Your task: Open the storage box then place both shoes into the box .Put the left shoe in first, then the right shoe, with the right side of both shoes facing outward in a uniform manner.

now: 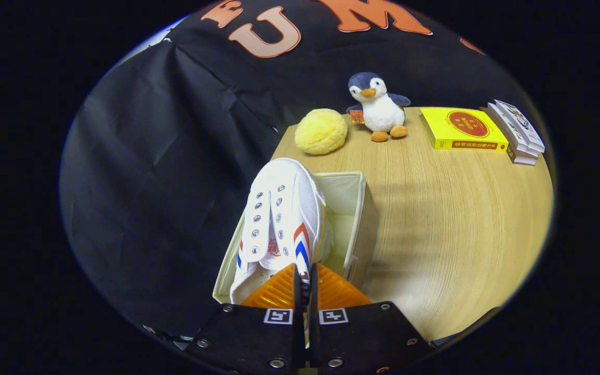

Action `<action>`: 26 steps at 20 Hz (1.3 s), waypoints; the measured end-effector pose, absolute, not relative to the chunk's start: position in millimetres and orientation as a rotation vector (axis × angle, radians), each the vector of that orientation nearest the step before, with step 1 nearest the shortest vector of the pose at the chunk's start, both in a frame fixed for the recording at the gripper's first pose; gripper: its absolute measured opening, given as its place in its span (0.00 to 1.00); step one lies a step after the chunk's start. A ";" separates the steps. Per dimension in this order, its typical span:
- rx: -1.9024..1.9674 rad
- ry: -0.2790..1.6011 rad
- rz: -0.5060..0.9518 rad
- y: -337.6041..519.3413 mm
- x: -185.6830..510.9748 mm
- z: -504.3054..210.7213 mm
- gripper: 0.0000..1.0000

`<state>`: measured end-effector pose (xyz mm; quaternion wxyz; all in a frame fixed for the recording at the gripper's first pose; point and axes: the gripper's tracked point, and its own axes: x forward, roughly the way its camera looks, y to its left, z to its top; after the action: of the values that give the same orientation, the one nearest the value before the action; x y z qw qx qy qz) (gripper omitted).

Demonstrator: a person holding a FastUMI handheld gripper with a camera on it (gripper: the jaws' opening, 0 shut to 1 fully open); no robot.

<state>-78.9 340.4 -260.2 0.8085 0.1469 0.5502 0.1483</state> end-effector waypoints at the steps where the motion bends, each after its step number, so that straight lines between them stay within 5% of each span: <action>1: 0.313 1.209 0.316 342.6 -83.3 -265.2 0.07; 8: 0.393 1.058 0.396 340.4 -58.1 -214.9 0.57; 15: 0.359 0.810 0.385 281.1 -37.0 -164.5 0.89; 17: 0.339 0.723 0.362 257.0 -28.5 -148.7 0.97; 26: 0.164 0.359 0.171 139.0 -4.0 -82.6 0.98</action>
<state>-4.0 139.0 -82.6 0.9770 0.0814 0.1782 0.0846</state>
